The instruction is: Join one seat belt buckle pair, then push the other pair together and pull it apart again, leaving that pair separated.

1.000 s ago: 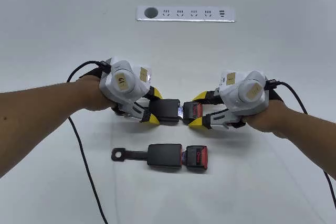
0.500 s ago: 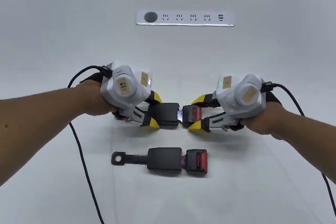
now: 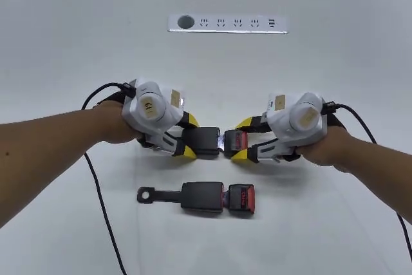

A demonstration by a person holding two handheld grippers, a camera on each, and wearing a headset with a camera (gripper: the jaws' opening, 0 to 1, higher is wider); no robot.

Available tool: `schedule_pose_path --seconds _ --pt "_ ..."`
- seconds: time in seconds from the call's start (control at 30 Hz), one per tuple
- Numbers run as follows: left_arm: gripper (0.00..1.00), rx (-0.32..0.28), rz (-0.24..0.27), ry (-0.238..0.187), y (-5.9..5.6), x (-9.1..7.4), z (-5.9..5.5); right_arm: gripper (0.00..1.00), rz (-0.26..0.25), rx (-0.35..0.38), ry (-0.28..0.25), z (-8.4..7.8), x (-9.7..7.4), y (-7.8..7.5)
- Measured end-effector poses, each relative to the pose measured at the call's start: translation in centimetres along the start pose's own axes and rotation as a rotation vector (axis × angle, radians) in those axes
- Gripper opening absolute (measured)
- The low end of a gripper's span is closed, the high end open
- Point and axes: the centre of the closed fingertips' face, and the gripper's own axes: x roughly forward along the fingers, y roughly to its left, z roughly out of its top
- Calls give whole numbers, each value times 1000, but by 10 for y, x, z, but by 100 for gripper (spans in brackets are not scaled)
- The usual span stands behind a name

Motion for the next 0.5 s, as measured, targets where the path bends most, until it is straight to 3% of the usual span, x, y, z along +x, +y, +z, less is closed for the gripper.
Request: schedule_pose_path --seconds 0.5 --pt "33 -7 14 15 0 -1 -2 33 -9 1 -8 -1 0 -2"
